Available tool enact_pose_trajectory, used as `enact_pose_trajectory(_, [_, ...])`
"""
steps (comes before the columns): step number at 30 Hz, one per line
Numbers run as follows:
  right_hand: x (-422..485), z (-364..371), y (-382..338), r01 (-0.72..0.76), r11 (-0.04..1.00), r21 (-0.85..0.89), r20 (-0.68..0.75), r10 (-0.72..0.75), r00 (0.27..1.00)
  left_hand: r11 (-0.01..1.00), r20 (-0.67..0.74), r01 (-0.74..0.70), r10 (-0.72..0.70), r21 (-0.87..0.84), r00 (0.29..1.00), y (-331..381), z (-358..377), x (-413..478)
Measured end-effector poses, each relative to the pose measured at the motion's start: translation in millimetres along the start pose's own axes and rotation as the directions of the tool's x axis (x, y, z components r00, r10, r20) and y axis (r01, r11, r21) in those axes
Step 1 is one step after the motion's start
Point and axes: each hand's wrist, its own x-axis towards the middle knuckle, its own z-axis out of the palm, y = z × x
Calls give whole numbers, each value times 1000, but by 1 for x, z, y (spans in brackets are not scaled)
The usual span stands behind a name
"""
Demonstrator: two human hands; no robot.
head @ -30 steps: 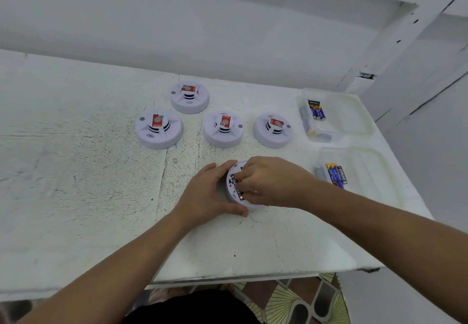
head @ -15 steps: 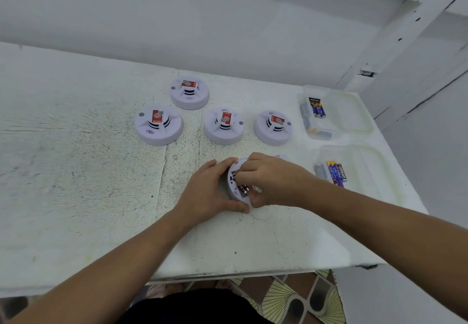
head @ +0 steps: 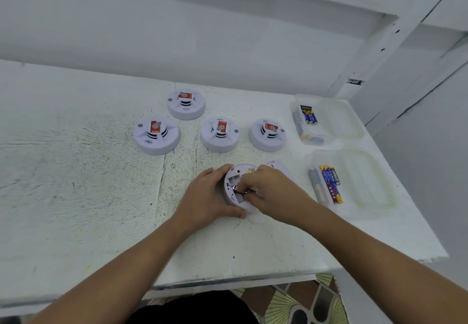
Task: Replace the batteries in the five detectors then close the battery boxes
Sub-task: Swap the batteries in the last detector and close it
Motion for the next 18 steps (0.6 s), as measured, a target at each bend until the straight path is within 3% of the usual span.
enact_pose_trajectory(2, [-2, -1, 3, -60, 994, 91, -23, 62, 998, 1000, 2, 7, -7, 6, 1000, 0, 0, -1])
enact_pose_trajectory(5, [-7, -4, 11, -163, 872, 463, -88, 228, 970, 1000, 12, 27, -27, 12, 1000, -1, -1, -1])
enact_pose_trajectory(9, [-18, -14, 22, -116, 441, 890, -109, 453, 885, 999, 6, 31, -31, 13, 999, 0, -1, -2])
enact_pose_trajectory(11, [-26, -24, 33, -46, 226, 973, -88, 550, 831, 1000, 6, 29, -29, 8, 1000, 0, -1, -2])
enact_pose_trajectory(13, [-36, -34, 49, -1, 98, 995, -61, 633, 771, 999, 7, 32, -32, -5, 999, 1, 0, -2])
enact_pose_trajectory(15, [-47, -45, 67, -11, 75, 997, -45, 707, 706, 999, 6, 34, -34, -18, 999, 2, 0, -1])
enact_pose_trajectory(18, [-62, -59, 91, -252, 286, 925, -78, 789, 609, 999, 2, 28, -28, -30, 1000, 4, 0, -2])
